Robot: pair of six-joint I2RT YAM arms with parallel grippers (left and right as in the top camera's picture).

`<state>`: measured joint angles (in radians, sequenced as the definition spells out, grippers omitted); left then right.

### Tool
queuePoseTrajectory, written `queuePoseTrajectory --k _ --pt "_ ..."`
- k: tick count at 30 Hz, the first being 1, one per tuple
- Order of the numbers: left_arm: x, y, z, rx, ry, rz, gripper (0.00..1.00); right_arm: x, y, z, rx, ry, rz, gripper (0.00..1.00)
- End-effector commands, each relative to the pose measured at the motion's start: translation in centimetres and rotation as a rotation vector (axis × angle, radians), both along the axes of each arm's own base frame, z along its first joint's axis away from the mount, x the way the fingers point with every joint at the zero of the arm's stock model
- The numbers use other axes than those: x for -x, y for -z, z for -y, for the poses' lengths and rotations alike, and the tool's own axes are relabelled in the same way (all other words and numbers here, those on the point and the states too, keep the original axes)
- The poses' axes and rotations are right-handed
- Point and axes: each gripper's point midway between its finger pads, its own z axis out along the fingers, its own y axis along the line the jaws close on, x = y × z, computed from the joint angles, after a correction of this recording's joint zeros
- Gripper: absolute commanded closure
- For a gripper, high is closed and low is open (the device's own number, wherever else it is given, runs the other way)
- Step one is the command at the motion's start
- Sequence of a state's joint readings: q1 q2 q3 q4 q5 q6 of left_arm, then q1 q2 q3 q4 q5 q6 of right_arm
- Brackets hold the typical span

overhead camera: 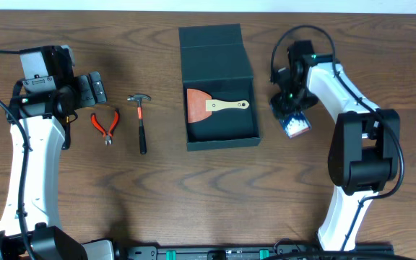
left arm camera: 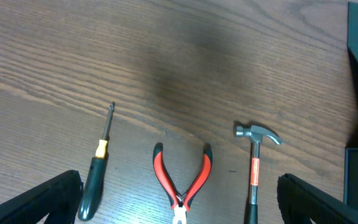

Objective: Pack container
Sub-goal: 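Lift the blue case into the box beside the scraper and release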

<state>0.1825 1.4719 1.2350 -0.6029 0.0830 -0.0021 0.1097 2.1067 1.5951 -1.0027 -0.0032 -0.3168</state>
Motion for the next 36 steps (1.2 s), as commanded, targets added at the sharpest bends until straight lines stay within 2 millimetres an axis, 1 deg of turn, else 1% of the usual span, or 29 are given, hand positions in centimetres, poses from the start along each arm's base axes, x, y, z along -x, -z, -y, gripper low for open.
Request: queuePoseTrajectory --k 1,3,6,7,8,10,13,15,18,21,23,25,29,33,36 --pt "-0.4 -0.3 -0.2 -0.003 0.005 0.004 0.02 -2.5 -5.5 -1.3 -0.025 -0.002 0.127 0.71" --pt "-0.4 -0.3 -0.2 -0.003 0.005 0.004 0.02 -2.9 -8.3 -2.1 -0.044 -0.018 0.163 0.82" --pt "-0.4 -0.3 -0.2 -0.003 0.005 0.004 0.02 -3.3 -12.1 -3.7 -0.066 -0.051 0.23 0.89" --pt "-0.4 -0.3 -0.2 -0.003 0.005 0.004 0.02 -3.3 -13.5 -4.6 -0.072 -0.075 0.257 0.98" --pt "-0.4 -0.3 -0.2 -0.003 0.005 0.004 0.02 -3.2 -14.4 -5.2 -0.079 -0.1 0.273 0.99" --pt "-0.4 -0.3 -0.2 -0.003 0.005 0.004 0.02 -2.3 -15.9 -7.7 -0.116 -0.241 0.295 0.99" --pt "-0.4 -0.3 -0.2 -0.003 0.005 0.004 0.02 -0.9 -17.0 -11.4 -0.152 -0.433 0.317 0.99" --pt "-0.4 -0.3 -0.2 -0.003 0.005 0.004 0.02 0.0 -17.0 -13.6 -0.147 -0.575 0.323 0.99" --pt "-0.4 -0.3 -0.2 -0.003 0.005 0.004 0.02 1.1 -16.1 -15.9 -0.121 -0.798 0.317 0.99" --pt "-0.4 -0.3 -0.2 -0.003 0.005 0.004 0.02 1.8 -14.6 -17.3 -0.092 -1.013 0.298 0.99" --pt "-0.4 -0.3 -0.2 -0.003 0.005 0.004 0.02 1.9 -13.4 -17.8 -0.08 -1.11 0.279 0.99" --pt "-0.4 -0.3 -0.2 -0.003 0.005 0.004 0.02 1.9 -12.2 -17.9 -0.074 -1.165 0.254 0.99" --pt "-0.4 -0.3 -0.2 -0.003 0.005 0.004 0.02 2.1 -9.6 -18.0 -0.083 -1.182 0.18 0.99" --pt "-0.4 -0.3 -0.2 -0.003 0.005 0.004 0.01 3.7 -7.2 -18.7 -0.132 -1.199 0.08 0.99" --pt "-0.4 -0.3 -0.2 -0.003 0.005 0.004 0.02 4.5 -5.8 -19.2 -0.136 -1.216 0.03 0.99"
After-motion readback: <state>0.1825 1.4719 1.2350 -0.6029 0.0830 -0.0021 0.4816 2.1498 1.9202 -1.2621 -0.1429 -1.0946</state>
